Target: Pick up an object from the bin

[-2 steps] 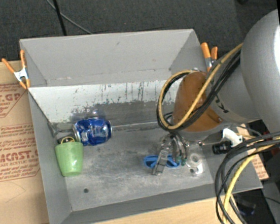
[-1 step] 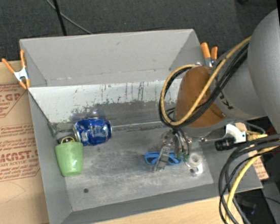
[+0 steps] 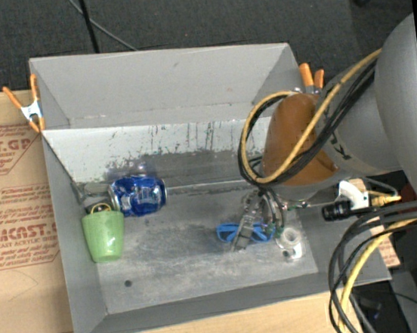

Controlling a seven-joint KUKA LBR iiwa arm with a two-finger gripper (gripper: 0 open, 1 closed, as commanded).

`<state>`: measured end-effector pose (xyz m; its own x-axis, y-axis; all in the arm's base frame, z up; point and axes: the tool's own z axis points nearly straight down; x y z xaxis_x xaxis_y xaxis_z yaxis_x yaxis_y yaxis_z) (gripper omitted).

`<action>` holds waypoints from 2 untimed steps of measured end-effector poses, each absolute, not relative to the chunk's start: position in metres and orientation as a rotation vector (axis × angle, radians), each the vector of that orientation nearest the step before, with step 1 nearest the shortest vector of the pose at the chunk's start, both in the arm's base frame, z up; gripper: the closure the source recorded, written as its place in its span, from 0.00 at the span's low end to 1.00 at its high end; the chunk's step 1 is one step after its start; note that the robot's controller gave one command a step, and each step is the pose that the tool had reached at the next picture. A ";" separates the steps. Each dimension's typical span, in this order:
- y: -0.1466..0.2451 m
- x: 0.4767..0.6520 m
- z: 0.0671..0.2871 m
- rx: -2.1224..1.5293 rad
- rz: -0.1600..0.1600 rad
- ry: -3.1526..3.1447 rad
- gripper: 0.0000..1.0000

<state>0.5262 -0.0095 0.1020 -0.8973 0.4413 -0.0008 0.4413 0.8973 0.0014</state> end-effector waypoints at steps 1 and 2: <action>-0.009 0.527 0.117 0.710 0.002 3.059 1.00; -0.008 0.529 0.203 0.706 0.004 3.052 1.00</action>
Offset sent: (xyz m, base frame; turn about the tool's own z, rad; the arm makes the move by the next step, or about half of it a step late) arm 0.0001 0.0003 0.0151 0.0000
